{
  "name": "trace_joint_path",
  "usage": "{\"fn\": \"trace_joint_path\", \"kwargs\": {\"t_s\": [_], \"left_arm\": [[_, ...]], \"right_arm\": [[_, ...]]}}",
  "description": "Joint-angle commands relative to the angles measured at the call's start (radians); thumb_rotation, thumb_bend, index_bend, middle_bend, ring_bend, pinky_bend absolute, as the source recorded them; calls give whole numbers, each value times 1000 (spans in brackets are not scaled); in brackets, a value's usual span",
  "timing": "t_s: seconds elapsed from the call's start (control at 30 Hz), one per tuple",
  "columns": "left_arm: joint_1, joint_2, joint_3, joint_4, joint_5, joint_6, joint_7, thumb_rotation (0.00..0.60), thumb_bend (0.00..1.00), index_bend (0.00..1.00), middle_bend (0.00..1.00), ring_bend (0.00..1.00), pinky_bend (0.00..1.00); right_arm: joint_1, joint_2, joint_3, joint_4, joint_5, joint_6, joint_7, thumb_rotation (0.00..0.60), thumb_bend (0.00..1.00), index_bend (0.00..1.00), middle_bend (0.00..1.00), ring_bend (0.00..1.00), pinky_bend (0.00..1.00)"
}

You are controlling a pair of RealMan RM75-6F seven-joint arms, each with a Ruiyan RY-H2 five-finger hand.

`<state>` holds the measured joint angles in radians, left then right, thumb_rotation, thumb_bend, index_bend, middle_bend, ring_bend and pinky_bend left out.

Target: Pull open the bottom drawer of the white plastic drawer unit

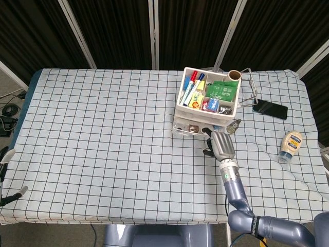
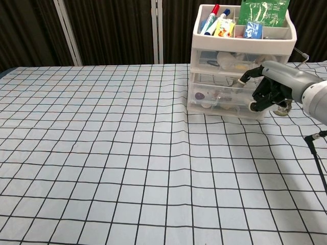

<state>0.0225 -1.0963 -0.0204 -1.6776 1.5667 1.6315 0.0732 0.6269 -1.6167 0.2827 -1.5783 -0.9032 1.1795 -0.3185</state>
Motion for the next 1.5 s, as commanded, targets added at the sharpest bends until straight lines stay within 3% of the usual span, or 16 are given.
{"fn": "trace_joint_path", "kwargs": {"t_s": [0.03,1.0,1.5], "left_arm": [[3,1,2,0,5,5,-1,600,19,0,0,0,0],[20,6,16,-4,58,42,-11,600,19,0,0,0,0],[22,7,14,-8,54,40,-8,600,20,0,0,0,0]], "right_arm": [[-7,2,-6,-11,-8,5,1,600,409,424,933,960,846],[-95,19,-73,-101,-90,68,6,600,409,424,933,960,846],[-118,15,-76,-122,-87,90,-34,600,408,432,933,960,846]]}}
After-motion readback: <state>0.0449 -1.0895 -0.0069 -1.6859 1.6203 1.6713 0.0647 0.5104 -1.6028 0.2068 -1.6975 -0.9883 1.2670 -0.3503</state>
